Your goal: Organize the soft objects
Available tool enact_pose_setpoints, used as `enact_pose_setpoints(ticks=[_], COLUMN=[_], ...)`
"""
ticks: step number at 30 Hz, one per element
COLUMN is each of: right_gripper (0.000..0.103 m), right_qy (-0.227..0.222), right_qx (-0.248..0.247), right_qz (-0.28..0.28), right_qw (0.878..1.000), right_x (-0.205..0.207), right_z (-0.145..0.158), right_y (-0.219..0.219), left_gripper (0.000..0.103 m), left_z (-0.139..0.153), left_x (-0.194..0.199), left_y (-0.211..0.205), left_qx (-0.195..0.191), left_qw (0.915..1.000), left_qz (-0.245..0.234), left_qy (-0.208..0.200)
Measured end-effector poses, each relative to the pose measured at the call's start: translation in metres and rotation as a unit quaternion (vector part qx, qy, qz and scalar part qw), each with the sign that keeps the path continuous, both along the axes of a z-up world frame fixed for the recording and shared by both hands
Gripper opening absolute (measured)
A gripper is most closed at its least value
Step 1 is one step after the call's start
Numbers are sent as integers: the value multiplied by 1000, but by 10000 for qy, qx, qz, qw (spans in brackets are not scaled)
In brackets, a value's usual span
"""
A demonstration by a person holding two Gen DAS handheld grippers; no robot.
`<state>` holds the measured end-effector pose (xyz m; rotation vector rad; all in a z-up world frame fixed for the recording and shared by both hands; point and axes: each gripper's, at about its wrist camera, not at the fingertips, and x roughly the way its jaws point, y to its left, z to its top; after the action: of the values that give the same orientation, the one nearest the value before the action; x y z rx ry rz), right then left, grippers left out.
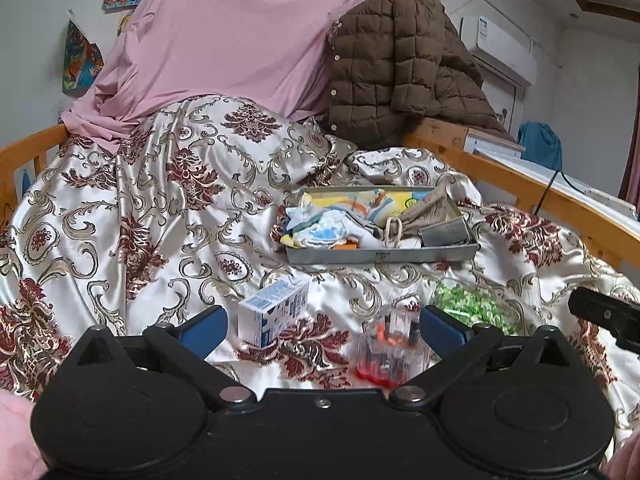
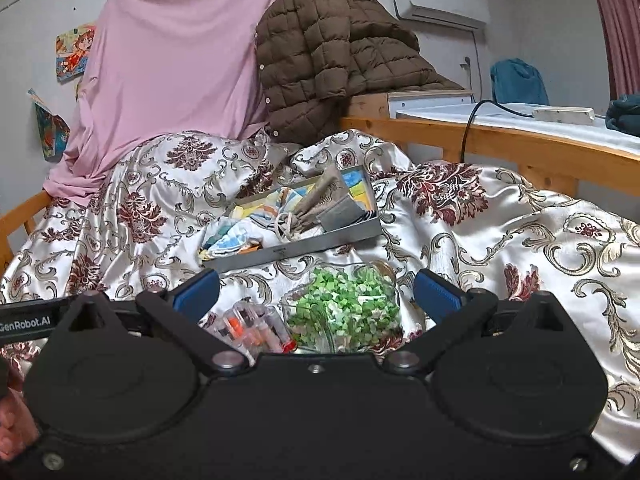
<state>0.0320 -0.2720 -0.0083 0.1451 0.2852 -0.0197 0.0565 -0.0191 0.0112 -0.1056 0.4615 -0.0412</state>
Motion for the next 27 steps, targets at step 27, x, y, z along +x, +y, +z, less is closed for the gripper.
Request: enact_pose_setpoints(ticks=[27], right_gripper=[102], right_qy=[206], right_qx=[-95], right_qz=[78], right_qw=[9997], right_x=[6], right_z=[-5], right_y=[-2], left_gripper=[102], left_z=[-2], left_x=[-3], left_y=[-2], left_qx=[51], left_qw=[10000], left_qz=[-13], left_qy=[16])
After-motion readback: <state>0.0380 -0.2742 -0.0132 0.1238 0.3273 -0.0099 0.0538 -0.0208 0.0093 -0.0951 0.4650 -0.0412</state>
